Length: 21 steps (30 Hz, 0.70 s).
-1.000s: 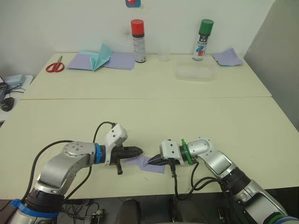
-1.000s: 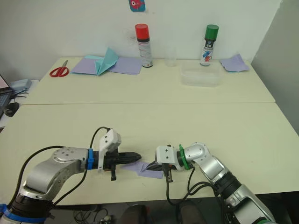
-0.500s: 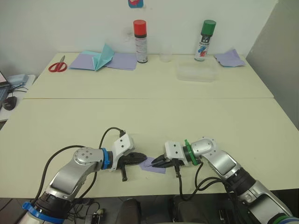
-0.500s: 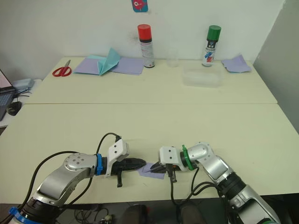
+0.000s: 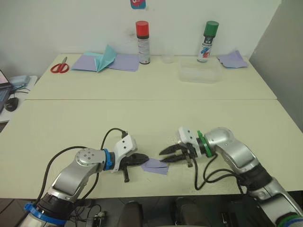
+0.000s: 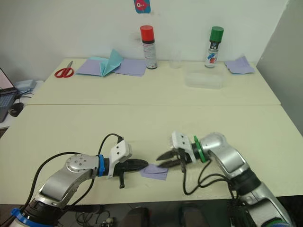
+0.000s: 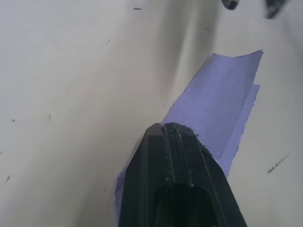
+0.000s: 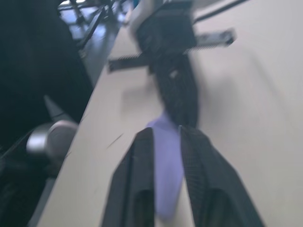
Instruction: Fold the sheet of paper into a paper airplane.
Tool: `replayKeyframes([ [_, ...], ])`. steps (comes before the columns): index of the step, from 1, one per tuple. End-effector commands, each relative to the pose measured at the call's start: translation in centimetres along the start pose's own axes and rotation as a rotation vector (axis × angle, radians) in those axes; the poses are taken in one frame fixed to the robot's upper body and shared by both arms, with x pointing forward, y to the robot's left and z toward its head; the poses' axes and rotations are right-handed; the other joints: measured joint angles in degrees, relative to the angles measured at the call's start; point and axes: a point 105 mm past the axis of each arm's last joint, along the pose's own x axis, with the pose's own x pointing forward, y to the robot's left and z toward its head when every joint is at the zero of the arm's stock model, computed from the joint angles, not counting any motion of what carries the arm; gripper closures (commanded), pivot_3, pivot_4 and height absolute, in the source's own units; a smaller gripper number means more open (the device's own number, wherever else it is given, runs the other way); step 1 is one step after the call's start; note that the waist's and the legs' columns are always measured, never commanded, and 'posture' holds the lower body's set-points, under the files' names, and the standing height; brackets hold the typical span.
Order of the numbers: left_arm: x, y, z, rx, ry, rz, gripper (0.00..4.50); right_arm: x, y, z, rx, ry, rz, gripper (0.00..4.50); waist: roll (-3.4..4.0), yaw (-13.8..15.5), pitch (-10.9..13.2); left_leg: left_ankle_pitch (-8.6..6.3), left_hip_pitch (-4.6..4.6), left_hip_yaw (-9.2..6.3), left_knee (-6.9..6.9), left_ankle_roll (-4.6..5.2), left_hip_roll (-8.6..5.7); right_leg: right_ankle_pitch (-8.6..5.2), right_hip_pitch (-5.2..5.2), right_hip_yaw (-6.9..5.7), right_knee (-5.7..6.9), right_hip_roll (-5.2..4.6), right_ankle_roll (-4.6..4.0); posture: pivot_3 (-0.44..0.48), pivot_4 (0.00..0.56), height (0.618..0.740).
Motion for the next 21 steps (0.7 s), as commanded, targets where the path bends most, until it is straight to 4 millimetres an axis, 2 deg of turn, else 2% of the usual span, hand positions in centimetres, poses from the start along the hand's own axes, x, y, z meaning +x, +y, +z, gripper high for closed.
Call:
replayKeyframes([
  [1,0.1,-0.1,-3.1,-0.073,0.109,0.014,4.5,1.0,-0.5,-1.0,0.044,0.018,-0.072,4.48,0.0,0.0,0.0,0.0,-0.04,0.05,0.0,0.0,-0.03,0.0,-0.01,0.01,-0.02,-0.01,-0.01,0.0,0.15,0.74],
  [6,-0.1,0.1,-3.1,-0.066,0.118,0.017,4.5,2.1,0.2,-2.7,0.056,0.058,-0.064,4.48,0.0,0.0,0.0,-0.01,-0.08,0.16,0.0,0.0,-0.05,0.0,-0.05,0.05,-0.03,-0.04,0.0,0.0,0.15,0.74],
  [11,-0.2,0.3,-3.1,-0.06,0.126,0.02,4.5,2.3,1.0,-4.1,0.05,0.1,-0.044,4.48,0.01,0.0,0.0,0.0,-0.02,0.11,0.01,0.0,-0.01,0.02,-0.05,0.02,-0.01,-0.03,0.04,0.0,0.15,0.74],
  [16,-0.3,0.3,-3.3,-0.058,0.133,0.023,4.5,1.1,1.5,-6.4,0.048,0.186,-0.048,4.48,0.06,0.0,-0.1,0.0,0.01,0.09,0.01,0.0,-0.01,0.02,-0.01,0.01,0.0,-0.01,0.04,0.0,0.15,0.74],
  [21,-0.3,0.3,-3.3,-0.06,0.134,0.022,4.5,-0.6,1.6,-7.0,0.085,0.196,-0.065,4.48,0.07,0.0,-0.2,0.0,0.02,0.14,0.01,0.0,-0.02,0.02,0.0,0.02,-0.01,-0.01,0.04,0.0,0.15,0.74],
])
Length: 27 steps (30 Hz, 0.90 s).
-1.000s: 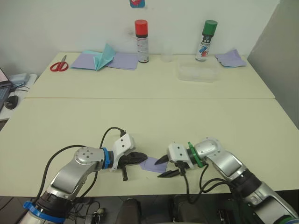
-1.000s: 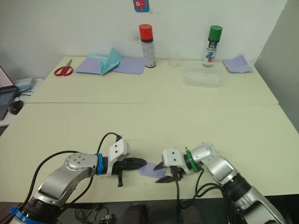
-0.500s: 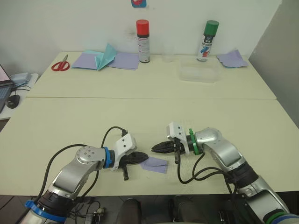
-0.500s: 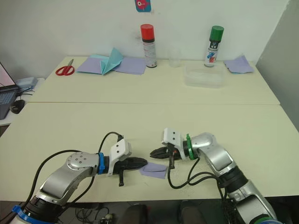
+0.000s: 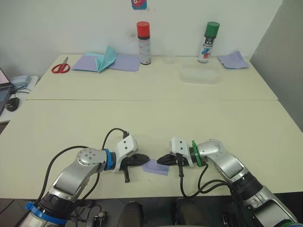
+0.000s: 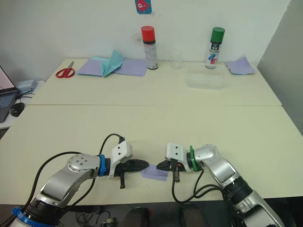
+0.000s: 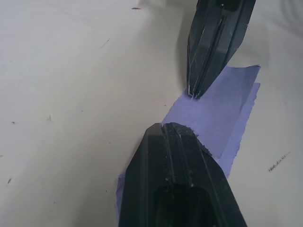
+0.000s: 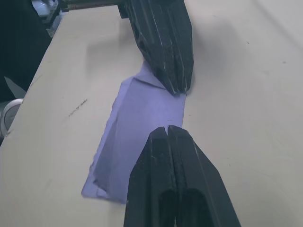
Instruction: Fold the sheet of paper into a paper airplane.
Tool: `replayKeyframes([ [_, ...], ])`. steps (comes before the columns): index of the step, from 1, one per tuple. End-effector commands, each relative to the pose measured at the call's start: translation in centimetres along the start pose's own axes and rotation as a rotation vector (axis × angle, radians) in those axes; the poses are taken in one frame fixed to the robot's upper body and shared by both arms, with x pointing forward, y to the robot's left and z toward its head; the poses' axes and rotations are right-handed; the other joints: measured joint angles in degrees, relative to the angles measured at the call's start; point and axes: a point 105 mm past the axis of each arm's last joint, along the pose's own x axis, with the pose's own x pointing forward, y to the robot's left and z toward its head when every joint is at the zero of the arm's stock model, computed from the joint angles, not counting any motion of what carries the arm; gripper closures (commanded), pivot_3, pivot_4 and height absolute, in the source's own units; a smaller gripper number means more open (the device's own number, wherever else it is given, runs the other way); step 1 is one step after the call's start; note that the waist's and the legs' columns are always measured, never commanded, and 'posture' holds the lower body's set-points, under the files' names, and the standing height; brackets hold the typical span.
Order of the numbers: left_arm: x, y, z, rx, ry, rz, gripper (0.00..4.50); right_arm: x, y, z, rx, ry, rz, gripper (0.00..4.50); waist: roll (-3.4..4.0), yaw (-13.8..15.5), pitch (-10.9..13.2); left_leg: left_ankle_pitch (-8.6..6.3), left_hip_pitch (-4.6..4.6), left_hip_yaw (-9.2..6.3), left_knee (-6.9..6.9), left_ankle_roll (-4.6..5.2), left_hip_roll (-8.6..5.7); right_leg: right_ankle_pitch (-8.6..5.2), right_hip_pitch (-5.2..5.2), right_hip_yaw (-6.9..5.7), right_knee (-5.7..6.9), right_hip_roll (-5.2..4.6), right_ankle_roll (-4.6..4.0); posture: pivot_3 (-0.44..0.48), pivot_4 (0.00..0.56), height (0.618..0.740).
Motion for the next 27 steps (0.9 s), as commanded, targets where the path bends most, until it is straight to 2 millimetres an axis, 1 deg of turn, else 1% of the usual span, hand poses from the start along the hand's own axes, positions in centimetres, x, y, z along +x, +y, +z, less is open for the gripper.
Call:
replayKeyframes([
  [1,-0.2,0.1,-3.3,-0.071,0.125,0.022,4.5,-1.6,0.4,-2.3,0.065,0.081,-0.004,4.48,0.0,0.0,0.0,0.0,0.0,0.0,0.0,0.0,0.0,0.0,0.01,0.0,0.0,0.0,0.0,0.0,0.15,0.74],
  [3,-0.2,0.1,-3.4,-0.071,0.125,0.021,4.5,-2.1,0.7,-2.5,0.066,0.088,0.007,4.48,0.0,0.0,0.0,0.0,0.02,0.0,0.0,0.0,-0.01,0.0,0.02,0.0,0.0,-0.01,0.0,0.0,0.15,0.74],
  [6,-0.1,0.2,-3.4,-0.072,0.126,0.021,4.5,-3.4,1.7,-3.2,0.045,0.13,0.033,4.48,0.08,0.0,-0.1,0.0,0.03,-0.02,0.0,0.0,0.0,-0.01,0.04,0.02,0.0,-0.01,-0.01,0.0,0.15,0.74],
  [8,-0.1,0.2,-3.4,-0.071,0.127,0.02,4.5,-4.0,1.9,-3.0,0.041,0.128,0.032,4.48,0.08,0.0,-0.2,0.0,0.03,-0.02,0.0,0.0,-0.01,-0.01,0.05,0.01,-0.02,-0.01,-0.02,0.0,0.15,0.74],
  [10,-0.1,0.2,-3.4,-0.069,0.126,0.02,4.5,-4.6,1.6,-2.0,0.028,0.089,0.018,4.48,0.11,0.0,-0.3,0.0,0.03,-0.02,0.0,0.0,-0.01,-0.02,0.05,0.02,-0.02,-0.01,-0.03,0.0,0.15,0.74],
  [12,-0.2,0.2,-3.4,-0.068,0.127,0.02,4.5,-5.1,1.1,-0.4,0.023,0.021,0.0,4.48,0.11,0.0,-0.3,0.0,0.03,-0.02,0.0,0.0,-0.01,-0.01,0.04,0.01,-0.02,-0.01,-0.02,0.0,0.15,0.74],
  [15,-0.2,0.1,-3.5,-0.065,0.127,0.018,4.5,-5.3,1.1,2.3,0.045,-0.107,0.026,4.48,0.13,0.0,-0.3,0.0,0.02,-0.01,0.0,0.0,0.0,0.01,0.0,0.03,-0.02,-0.01,0.02,0.0,0.15,0.74],
  [17,-0.2,0.1,-3.5,-0.062,0.127,0.016,4.5,-4.6,0.8,3.6,0.046,-0.154,0.019,4.48,0.13,-0.1,-0.3,0.0,0.02,-0.04,0.0,0.0,0.02,0.02,0.0,0.03,-0.01,0.0,0.03,0.0,0.15,0.74],
  [19,-0.1,0.1,-3.5,-0.06,0.126,0.014,4.5,-3.4,0.5,3.6,0.026,-0.14,-0.006,4.48,0.14,0.0,-0.3,0.0,0.02,-0.08,0.0,0.0,0.04,0.01,0.01,0.03,0.0,0.01,0.02,0.0,0.15,0.74],
  [21,0.0,0.1,-3.4,-0.057,0.126,0.012,4.5,-2.1,0.4,3.1,0.015,-0.106,-0.022,4.48,0.14,0.0,-0.3,0.0,0.02,-0.13,0.0,0.0,0.04,0.0,0.01,0.02,-0.01,0.02,0.01,0.0,0.15,0.74],
  [24,0.0,0.2,-3.2,-0.05,0.125,0.012,4.5,-0.1,0.0,1.4,0.01,-0.024,-0.057,4.48,0.15,0.0,-0.3,0.0,0.0,-0.07,0.0,0.0,0.01,-0.01,0.01,0.03,-0.01,0.01,-0.02,0.0,0.15,0.74],
  [27,-0.1,0.2,-3.2,-0.048,0.126,0.012,4.5,0.6,0.4,-0.1,0.003,0.027,-0.042,4.48,0.16,0.0,-0.3,0.0,-0.03,0.0,0.0,0.0,-0.04,-0.01,-0.01,0.02,-0.02,0.0,-0.01,0.0,0.15,0.74],
])
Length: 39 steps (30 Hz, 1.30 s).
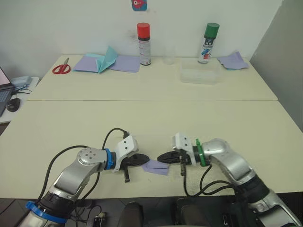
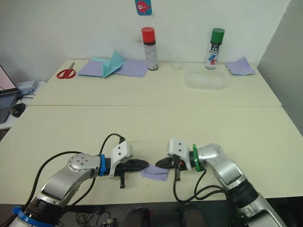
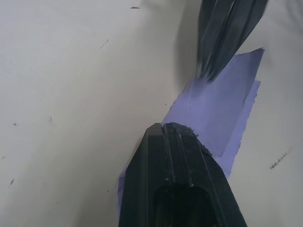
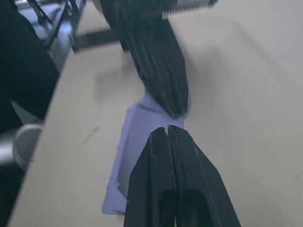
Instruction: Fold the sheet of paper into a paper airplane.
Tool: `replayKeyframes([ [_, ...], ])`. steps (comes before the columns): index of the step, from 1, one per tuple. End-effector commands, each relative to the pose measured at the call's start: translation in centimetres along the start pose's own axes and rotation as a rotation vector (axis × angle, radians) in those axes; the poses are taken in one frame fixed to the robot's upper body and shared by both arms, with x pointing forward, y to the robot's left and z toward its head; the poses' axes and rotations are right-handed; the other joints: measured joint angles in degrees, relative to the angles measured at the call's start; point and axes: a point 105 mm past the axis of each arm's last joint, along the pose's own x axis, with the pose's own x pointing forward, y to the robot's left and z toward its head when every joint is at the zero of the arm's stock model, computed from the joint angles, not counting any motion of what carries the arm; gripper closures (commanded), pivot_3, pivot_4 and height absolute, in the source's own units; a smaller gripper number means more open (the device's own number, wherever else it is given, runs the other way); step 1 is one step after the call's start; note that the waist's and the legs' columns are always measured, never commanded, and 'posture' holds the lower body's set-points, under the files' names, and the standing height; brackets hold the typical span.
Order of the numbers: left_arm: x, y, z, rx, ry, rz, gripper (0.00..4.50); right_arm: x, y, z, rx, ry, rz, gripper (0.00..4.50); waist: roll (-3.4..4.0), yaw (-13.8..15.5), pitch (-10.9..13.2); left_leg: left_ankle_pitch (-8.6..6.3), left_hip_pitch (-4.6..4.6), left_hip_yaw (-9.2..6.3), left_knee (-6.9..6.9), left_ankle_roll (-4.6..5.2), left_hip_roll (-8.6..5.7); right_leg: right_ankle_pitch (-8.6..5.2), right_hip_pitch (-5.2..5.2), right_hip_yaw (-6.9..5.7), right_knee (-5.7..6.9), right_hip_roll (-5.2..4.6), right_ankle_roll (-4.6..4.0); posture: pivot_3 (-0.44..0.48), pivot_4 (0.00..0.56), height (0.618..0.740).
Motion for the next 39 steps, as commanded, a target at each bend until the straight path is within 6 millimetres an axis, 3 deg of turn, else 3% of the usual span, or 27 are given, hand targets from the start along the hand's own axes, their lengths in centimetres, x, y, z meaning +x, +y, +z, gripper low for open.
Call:
replayKeyframes([
  [1,-0.3,-0.1,-3.2,-0.066,0.124,0.018,4.5,0.2,0.2,-0.9,-0.049,0.043,0.002,4.48,0.02,0.0,-0.1,0.0,0.0,0.03,0.0,0.0,-0.01,0.01,-0.01,0.0,0.0,0.0,0.02,0.0,0.15,0.74],
  [6,-1.3,0.1,-3.7,-0.074,0.139,0.045,4.5,-0.1,0.8,-1.7,-0.034,0.061,0.027,4.48,-0.01,-0.1,-0.1,0.0,0.06,0.02,0.0,0.0,0.05,0.01,0.01,0.0,-0.01,0.0,0.01,0.0,0.15,0.74],
  [13,-4.4,2.1,-5.0,-0.084,0.183,0.176,4.5,0.0,0.9,-1.8,-0.03,0.053,0.041,4.48,0.03,-0.3,-0.2,0.0,0.13,-0.09,-0.06,0.0,0.16,-0.06,0.01,-0.01,0.04,0.04,-0.1,0.0,0.15,0.74],
  [18,-5.4,2.1,-5.4,-0.113,0.176,0.212,4.5,0.0,0.9,-1.8,-0.031,0.054,0.046,4.48,0.03,-0.4,-0.2,0.0,0.14,0.0,-0.05,0.0,0.13,-0.06,0.0,0.03,0.02,0.01,-0.11,0.0,0.15,0.74],
  [21,-6.0,2.3,-4.6,-0.111,0.134,0.233,4.5,0.0,0.8,-1.8,-0.032,0.052,0.044,4.48,0.04,-0.5,-0.2,-0.01,0.13,0.01,-0.06,0.0,0.15,-0.06,-0.01,0.05,0.01,0.01,-0.11,0.0,0.15,0.74],
  [26,-6.7,2.1,-1.8,-0.102,0.021,0.224,4.5,0.0,0.7,-1.8,-0.03,0.05,0.041,4.48,0.01,-0.5,-0.2,-0.01,0.07,-0.05,-0.09,0.0,0.19,-0.08,-0.05,-0.01,0.03,0.02,-0.15,0.0,0.15,0.74],
  [33,-5.9,1.2,0.2,-0.063,-0.047,0.177,4.5,0.0,0.4,-1.4,-0.033,0.033,0.036,4.48,-0.09,-0.5,-0.1,-0.01,0.0,-0.04,-0.08,0.0,0.13,-0.08,-0.06,0.02,-0.01,-0.02,-0.14,0.0,0.15,0.74],
  [39,-3.6,-0.2,-0.4,-0.051,-0.042,0.116,4.5,-0.3,0.0,-0.3,-0.032,-0.013,0.033,4.48,-0.11,-0.4,-0.1,-0.01,-0.03,-0.04,-0.08,0.0,0.12,-0.08,-0.06,0.02,0.0,-0.02,-0.14,0.0,0.15,0.74],
])
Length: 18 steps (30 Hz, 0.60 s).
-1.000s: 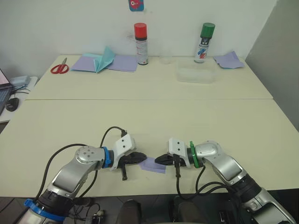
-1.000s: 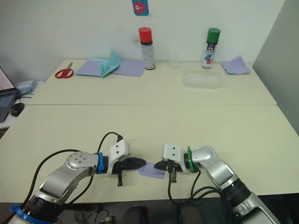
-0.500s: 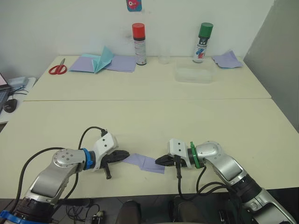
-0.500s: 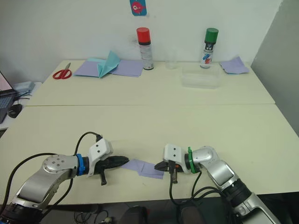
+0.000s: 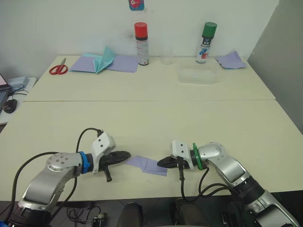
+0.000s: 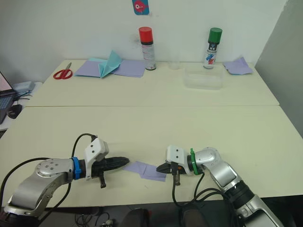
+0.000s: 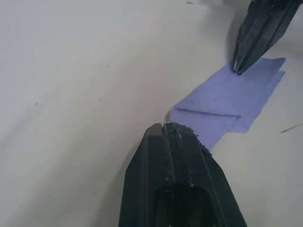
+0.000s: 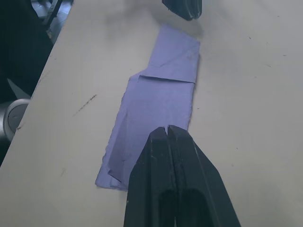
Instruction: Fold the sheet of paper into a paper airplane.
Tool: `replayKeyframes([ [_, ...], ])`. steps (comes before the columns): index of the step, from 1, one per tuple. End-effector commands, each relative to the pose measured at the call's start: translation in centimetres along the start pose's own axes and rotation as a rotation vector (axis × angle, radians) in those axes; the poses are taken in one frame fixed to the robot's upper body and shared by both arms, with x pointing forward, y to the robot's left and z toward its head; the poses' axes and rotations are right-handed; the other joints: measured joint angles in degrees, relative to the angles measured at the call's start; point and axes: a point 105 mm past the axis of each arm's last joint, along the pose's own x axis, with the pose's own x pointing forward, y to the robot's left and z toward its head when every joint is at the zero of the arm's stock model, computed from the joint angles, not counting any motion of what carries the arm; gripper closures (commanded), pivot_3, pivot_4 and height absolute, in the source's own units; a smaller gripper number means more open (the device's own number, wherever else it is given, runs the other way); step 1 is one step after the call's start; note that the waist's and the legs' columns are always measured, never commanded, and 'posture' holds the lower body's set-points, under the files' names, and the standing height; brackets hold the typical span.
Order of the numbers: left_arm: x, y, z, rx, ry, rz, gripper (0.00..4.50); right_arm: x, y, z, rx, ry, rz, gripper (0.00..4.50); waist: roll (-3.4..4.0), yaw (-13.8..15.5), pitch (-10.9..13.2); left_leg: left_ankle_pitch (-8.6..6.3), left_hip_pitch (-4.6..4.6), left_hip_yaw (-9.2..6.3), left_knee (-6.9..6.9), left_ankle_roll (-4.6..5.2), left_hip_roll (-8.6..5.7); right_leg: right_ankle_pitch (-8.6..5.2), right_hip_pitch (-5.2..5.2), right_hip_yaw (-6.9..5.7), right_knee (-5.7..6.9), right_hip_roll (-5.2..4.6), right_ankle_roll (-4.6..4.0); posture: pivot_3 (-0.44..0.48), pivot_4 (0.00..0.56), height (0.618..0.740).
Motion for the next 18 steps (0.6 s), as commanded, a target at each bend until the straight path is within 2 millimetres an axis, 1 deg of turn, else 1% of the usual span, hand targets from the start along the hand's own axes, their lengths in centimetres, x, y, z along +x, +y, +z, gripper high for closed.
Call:
replayKeyframes([
  [1,0.7,-0.7,0.0,0.041,0.004,-0.02,4.5,-0.2,-0.3,0.0,0.023,-0.006,-0.004,4.48,-0.05,0.0,0.0,0.0,-0.01,0.0,0.0,0.0,0.0,0.0,0.0,0.0,0.0,0.0,0.0,0.0,0.15,0.74],
  [5,1.6,-0.6,-1.9,0.036,0.074,-0.011,4.5,-0.2,-0.3,0.4,0.017,-0.017,-0.006,4.48,-0.06,0.1,0.1,0.0,-0.02,-0.02,0.0,0.0,-0.01,0.0,-0.01,0.0,0.0,0.0,0.0,0.0,0.15,0.74],
  [9,1.8,-0.7,-2.4,0.016,0.084,-0.021,4.5,-0.2,-0.2,0.6,0.015,-0.028,-0.004,4.48,-0.06,0.4,0.1,0.0,0.0,-0.01,0.03,0.0,-0.03,0.02,0.01,0.02,0.0,-0.01,0.03,0.0,0.15,0.74],
  [12,1.7,-0.9,-2.4,0.007,0.083,-0.036,4.5,-0.4,-0.3,1.3,0.01,-0.064,-0.008,4.48,-0.06,0.5,0.1,0.0,0.01,0.0,0.04,0.0,-0.03,0.02,0.02,0.03,0.0,-0.02,0.03,0.0,0.15,0.74],
  [14,1.4,-0.7,-2.0,-0.001,0.067,-0.033,4.5,-0.8,-0.5,2.1,0.006,-0.096,-0.01,4.11,-0.06,0.5,0.1,0.0,0.01,0.0,0.04,0.0,-0.03,0.03,0.02,0.04,0.0,-0.02,0.04,0.0,0.15,0.74],
  [15,1.3,-0.6,-1.8,-0.004,0.06,-0.032,4.5,-0.9,-0.6,2.3,0.002,-0.106,-0.008,3.85,-0.06,0.5,0.1,0.0,0.0,0.01,0.04,0.0,-0.04,0.03,0.02,0.03,0.0,-0.02,0.06,0.0,0.15,0.74],
  [17,1.0,-0.4,-1.4,-0.009,0.045,-0.022,4.5,-1.6,-0.4,3.1,0.0,-0.147,0.007,3.22,-0.05,0.5,0.1,0.0,-0.01,0.01,0.04,0.0,-0.04,0.03,0.01,0.02,0.0,-0.02,0.05,0.0,0.15,0.74],
  [18,1.0,-0.4,-1.4,-0.012,0.045,-0.026,4.5,-1.9,-0.3,3.5,-0.006,-0.171,0.014,2.81,-0.04,0.5,0.1,0.0,-0.04,0.0,0.03,0.0,-0.03,0.02,0.0,0.01,0.0,-0.02,0.04,0.0,0.15,0.74],
])
